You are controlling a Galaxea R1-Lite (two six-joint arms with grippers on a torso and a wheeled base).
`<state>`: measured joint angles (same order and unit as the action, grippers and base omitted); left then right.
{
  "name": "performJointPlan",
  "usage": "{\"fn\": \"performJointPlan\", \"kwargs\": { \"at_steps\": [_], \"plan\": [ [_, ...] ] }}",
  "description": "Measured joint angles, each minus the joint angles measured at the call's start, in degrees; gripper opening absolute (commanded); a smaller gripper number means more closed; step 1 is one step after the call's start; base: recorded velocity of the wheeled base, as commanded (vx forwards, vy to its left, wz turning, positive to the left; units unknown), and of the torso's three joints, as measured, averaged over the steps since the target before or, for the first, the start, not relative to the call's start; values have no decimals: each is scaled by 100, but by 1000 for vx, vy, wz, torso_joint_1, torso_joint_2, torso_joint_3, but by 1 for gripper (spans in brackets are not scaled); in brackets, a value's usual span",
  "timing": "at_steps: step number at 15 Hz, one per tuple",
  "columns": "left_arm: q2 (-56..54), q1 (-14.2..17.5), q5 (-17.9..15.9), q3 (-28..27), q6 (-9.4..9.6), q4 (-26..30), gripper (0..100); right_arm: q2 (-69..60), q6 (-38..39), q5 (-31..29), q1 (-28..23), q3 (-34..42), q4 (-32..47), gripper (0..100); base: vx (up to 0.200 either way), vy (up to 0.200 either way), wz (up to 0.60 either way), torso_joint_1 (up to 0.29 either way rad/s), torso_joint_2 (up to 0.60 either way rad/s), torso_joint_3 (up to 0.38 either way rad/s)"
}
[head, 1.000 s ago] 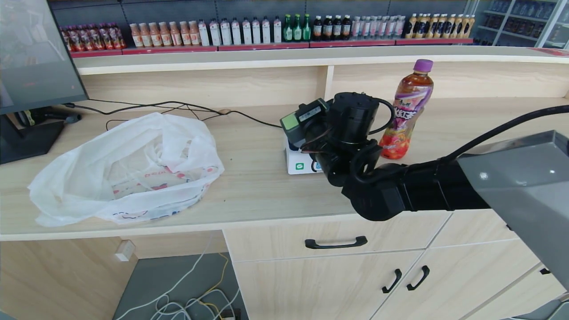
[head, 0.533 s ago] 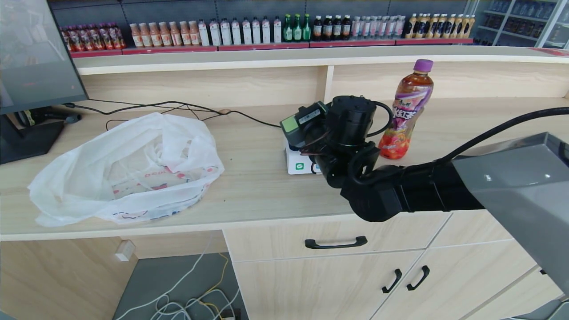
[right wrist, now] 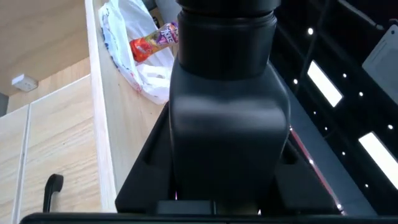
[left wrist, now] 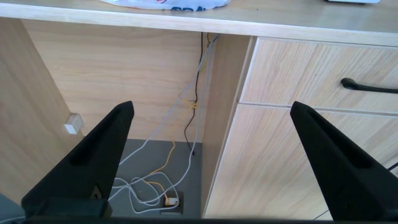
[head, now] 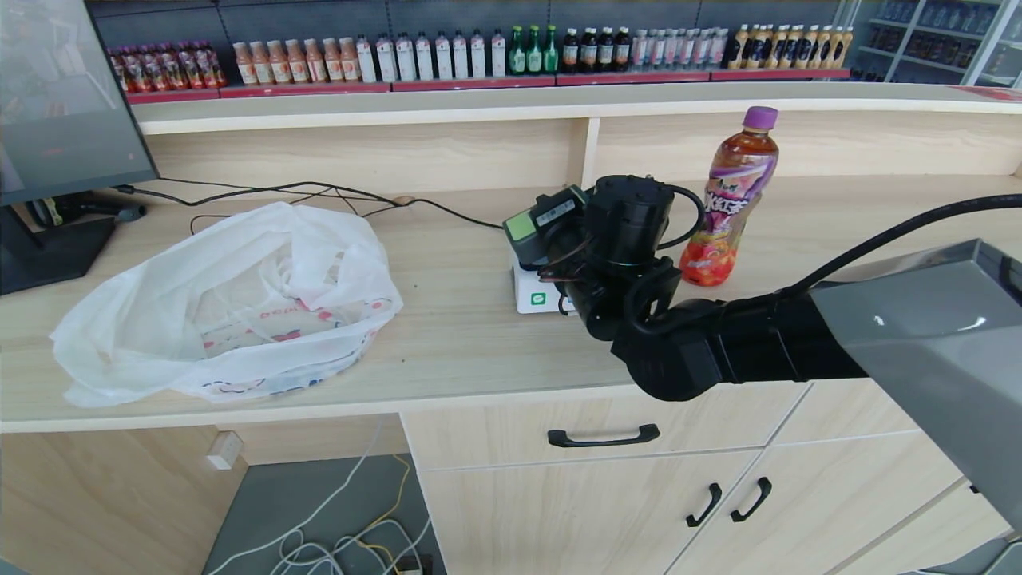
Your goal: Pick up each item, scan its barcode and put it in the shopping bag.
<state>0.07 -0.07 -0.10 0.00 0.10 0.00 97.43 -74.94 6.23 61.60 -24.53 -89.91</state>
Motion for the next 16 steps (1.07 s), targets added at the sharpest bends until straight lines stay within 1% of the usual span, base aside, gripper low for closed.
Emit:
{"fn": "performJointPlan", "kwargs": {
  "at_steps": [3,6,13,16],
  "plan": [
    [0,-9,0,0,0,0,100,-22,-171,-249,33,-107,-12,0,0,0,0,0,0,0],
    [0,-15,0,0,0,0,100,-107,-304,-369,105,162,2,0,0,0,0,0,0,0],
    [0,-20,0,0,0,0,100,-149,-542,-388,94,229,-4,0,0,0,0,0,0,0],
    [0,-20,0,0,0,0,100,-123,-758,-410,57,124,-1,0,0,0,0,0,0,0]
  ]
}}
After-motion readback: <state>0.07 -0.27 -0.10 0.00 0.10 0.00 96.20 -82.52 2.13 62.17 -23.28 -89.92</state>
